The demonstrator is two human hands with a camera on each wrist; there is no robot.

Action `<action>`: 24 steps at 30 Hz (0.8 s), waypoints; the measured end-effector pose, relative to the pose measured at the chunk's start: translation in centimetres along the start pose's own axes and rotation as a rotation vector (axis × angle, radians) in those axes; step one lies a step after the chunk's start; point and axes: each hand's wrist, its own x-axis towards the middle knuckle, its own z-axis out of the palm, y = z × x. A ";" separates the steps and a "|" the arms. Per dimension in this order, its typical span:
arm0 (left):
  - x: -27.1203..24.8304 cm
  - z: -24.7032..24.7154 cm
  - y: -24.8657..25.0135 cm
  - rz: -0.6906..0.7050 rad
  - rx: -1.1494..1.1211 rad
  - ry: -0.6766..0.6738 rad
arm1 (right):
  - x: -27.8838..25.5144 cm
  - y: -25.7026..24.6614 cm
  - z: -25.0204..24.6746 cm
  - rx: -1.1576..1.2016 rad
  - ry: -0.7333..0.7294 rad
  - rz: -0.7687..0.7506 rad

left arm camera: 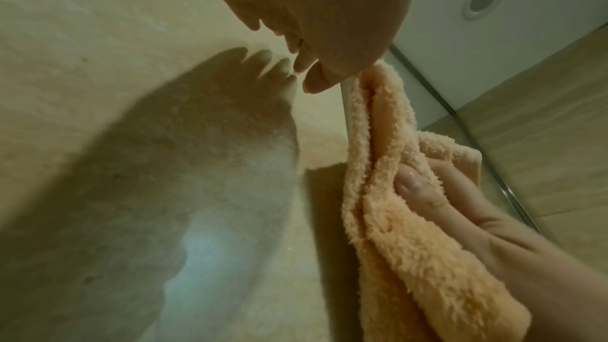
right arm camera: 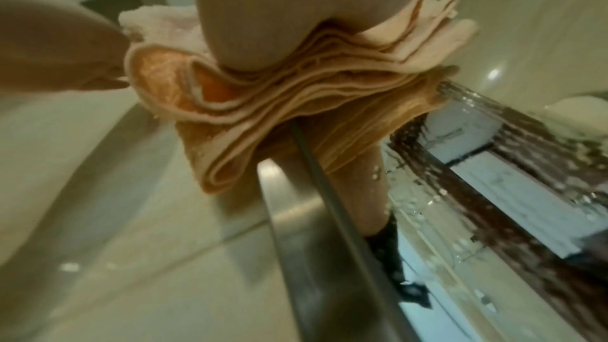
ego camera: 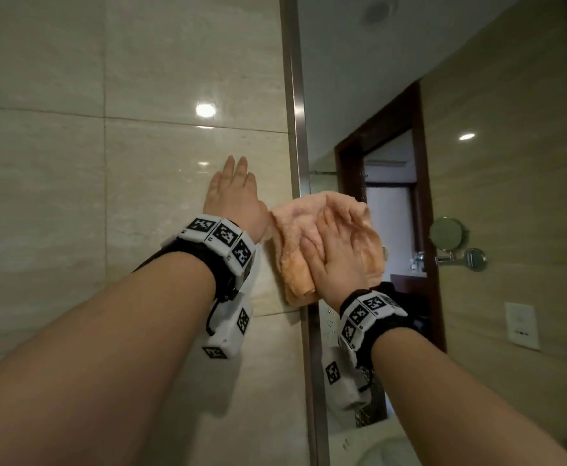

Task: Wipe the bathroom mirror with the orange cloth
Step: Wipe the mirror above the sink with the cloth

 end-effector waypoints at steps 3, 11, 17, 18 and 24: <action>0.6 -0.1 0.2 0.017 -0.012 0.020 | 1.0 0.2 -0.1 -0.073 -0.069 0.030; 4.8 0.4 1.8 0.009 -0.057 0.079 | 7.8 0.4 -3.6 -0.177 -0.112 -0.023; 8.5 0.6 1.7 -0.030 -0.045 0.173 | 16.5 -0.3 -6.9 -0.299 -0.059 -0.040; 9.1 0.4 1.5 -0.036 -0.030 0.189 | 17.7 -0.6 -7.4 -0.303 -0.052 -0.050; 13.4 -1.4 1.3 -0.053 0.033 0.239 | 23.9 -1.8 -9.3 -0.330 -0.011 -0.099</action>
